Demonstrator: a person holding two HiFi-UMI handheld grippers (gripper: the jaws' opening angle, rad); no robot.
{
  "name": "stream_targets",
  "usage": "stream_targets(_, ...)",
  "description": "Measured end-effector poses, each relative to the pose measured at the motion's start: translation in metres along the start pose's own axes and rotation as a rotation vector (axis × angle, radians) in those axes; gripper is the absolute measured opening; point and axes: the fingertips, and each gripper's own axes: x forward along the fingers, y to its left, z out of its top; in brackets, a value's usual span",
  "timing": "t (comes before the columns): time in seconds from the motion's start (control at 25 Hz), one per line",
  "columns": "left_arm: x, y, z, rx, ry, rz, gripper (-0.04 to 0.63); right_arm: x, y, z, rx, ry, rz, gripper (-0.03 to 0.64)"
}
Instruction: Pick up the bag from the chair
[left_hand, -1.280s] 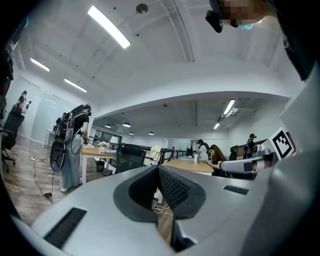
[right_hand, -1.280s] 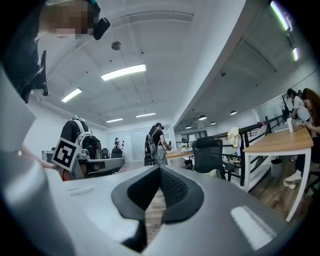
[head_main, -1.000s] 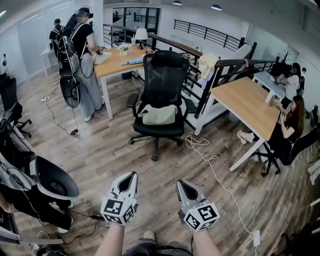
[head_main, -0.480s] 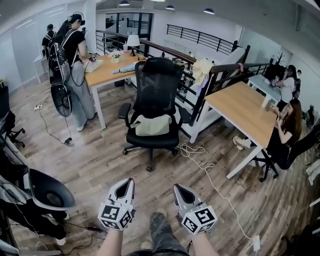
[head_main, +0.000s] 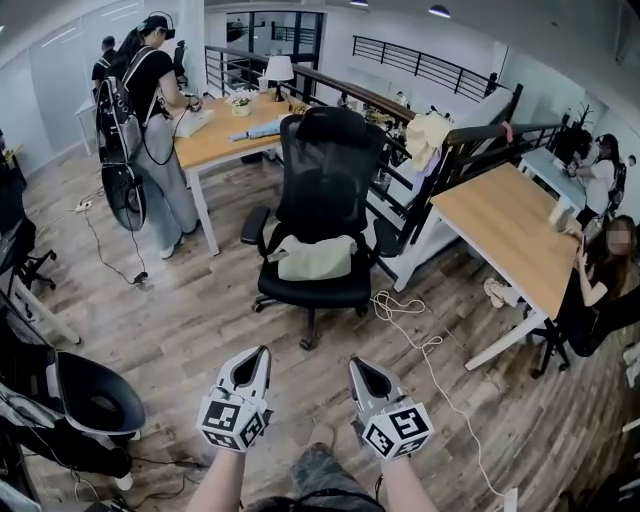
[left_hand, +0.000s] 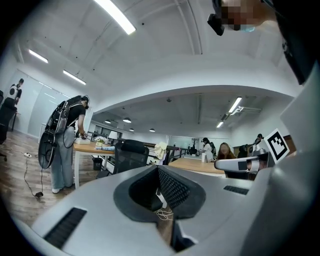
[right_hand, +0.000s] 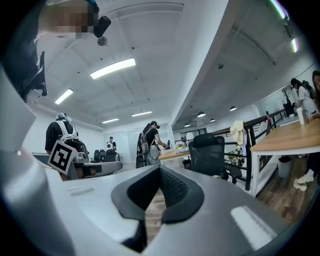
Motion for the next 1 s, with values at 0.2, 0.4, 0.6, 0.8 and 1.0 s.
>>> stream_targets(0.2, 0.052, 0.016, 0.005, -0.007, -0.006, 0.025, -0.003, 0.038, -0.035, 0.003, -0.001, 0.015, 0.027, 0.008)
stream_targets(0.4, 0.1, 0.024, 0.008, -0.009, 0.0, 0.035, -0.003, 0.071, -0.071, 0.007, -0.002, 0.037, 0.042, 0.008)
stream_targets(0.6, 0.136, 0.032, 0.003, -0.012, 0.01, 0.047, -0.003, 0.097, -0.102, 0.004, 0.01, 0.05, 0.051, 0.008)
stream_targets(0.8, 0.166, 0.037, 0.002, -0.011, 0.008, 0.06, -0.003, 0.118, -0.127, 0.002, 0.019, 0.061, 0.06, 0.008)
stream_targets(1.0, 0.191, 0.042, 0.001, -0.014, 0.014, 0.062, -0.003, 0.137, -0.143, -0.003, 0.038, 0.069, 0.061, 0.008)
